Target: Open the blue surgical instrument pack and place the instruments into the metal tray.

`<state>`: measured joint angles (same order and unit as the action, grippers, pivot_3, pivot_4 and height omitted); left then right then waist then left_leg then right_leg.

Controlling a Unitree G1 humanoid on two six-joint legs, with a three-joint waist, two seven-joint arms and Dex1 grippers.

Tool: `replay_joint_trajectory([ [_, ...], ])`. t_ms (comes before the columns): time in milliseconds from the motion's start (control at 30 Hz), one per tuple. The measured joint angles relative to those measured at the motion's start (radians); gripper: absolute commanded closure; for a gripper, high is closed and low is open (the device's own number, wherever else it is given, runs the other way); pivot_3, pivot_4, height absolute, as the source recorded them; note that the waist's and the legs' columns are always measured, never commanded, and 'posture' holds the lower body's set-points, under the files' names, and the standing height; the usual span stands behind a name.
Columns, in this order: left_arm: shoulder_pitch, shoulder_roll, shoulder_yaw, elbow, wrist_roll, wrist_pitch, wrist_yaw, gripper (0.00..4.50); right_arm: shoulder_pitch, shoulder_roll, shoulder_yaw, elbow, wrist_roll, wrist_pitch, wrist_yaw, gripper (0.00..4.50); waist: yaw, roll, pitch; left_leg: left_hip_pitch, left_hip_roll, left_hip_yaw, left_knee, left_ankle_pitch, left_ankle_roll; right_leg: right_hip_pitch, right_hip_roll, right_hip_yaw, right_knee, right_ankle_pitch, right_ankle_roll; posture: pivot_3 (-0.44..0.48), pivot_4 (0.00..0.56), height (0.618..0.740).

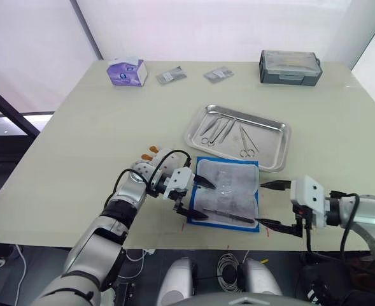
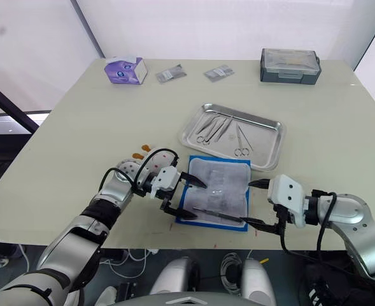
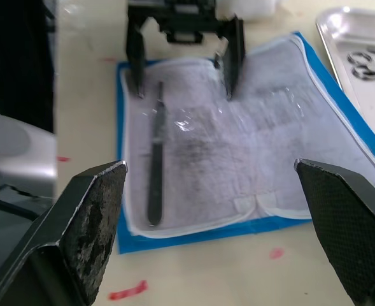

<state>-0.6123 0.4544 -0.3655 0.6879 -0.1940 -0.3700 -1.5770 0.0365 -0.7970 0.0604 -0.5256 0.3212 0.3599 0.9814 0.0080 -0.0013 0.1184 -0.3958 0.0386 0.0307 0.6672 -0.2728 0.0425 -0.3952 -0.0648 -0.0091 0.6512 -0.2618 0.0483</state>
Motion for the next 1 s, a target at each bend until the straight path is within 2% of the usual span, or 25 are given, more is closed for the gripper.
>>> replay_joint_trajectory([
  [167, -0.002, -0.001, -0.001, 0.001, 0.000, 0.000, 0.000, 0.00, -0.057, 0.028, 0.126, 0.083, -0.125, -0.058, -0.024, 0.06, 0.002, 0.000, 0.000, 0.000, 0.000, 0.000, 0.000, 0.000, 0.000, 0.000, 0.000, 0.000, 0.000, 0.000, 0.000, 0.000, 0.150, 0.727],
  [333, -0.003, -0.001, -0.001, 0.001, 0.000, 0.000, -0.001, 0.00, -0.071, 0.045, 0.168, 0.103, -0.157, -0.059, -0.029, 0.06, 0.003, 0.000, 0.000, 0.000, 0.000, 0.000, 0.000, 0.000, 0.000, 0.000, 0.000, 0.000, 0.000, 0.000, 0.000, 0.000, 0.150, 0.727],
  [567, -0.003, 0.000, -0.001, 0.001, 0.000, 0.000, -0.001, 0.00, -0.121, 0.042, 0.212, 0.160, -0.233, -0.109, -0.017, 0.06, 0.002, 0.000, 0.000, 0.000, 0.000, 0.000, 0.000, 0.000, 0.000, 0.000, 0.000, 0.000, 0.000, 0.001, 0.002, 0.000, 0.150, 0.727],
  [900, -0.002, 0.000, -0.002, 0.001, 0.000, 0.000, -0.001, 0.00, -0.130, 0.036, 0.221, 0.192, -0.239, -0.165, 0.024, 0.06, 0.003, -0.001, -0.001, 0.000, 0.000, 0.000, 0.000, 0.000, 0.000, 0.000, 0.001, 0.000, 0.000, 0.001, 0.002, 0.000, 0.150, 0.727],
  [967, -0.002, 0.000, -0.003, 0.001, 0.000, 0.000, 0.000, 0.00, -0.130, 0.035, 0.222, 0.194, -0.237, -0.163, 0.031, 0.59, 0.003, -0.001, -0.002, 0.000, 0.000, 0.000, 0.000, 0.000, 0.000, 0.000, 0.001, 0.000, 0.000, 0.001, 0.002, 0.000, 0.150, 0.727],
  [1000, -0.002, 0.000, -0.003, 0.001, 0.000, 0.001, 0.000, 0.00, -0.128, 0.034, 0.227, 0.194, -0.235, -0.162, 0.040, 1.05, 0.003, -0.001, -0.002, 0.000, 0.000, 0.000, 0.000, 0.000, 0.000, 0.000, 0.001, 0.000, 0.000, 0.001, 0.002, 0.000, 0.150, 0.727],
])
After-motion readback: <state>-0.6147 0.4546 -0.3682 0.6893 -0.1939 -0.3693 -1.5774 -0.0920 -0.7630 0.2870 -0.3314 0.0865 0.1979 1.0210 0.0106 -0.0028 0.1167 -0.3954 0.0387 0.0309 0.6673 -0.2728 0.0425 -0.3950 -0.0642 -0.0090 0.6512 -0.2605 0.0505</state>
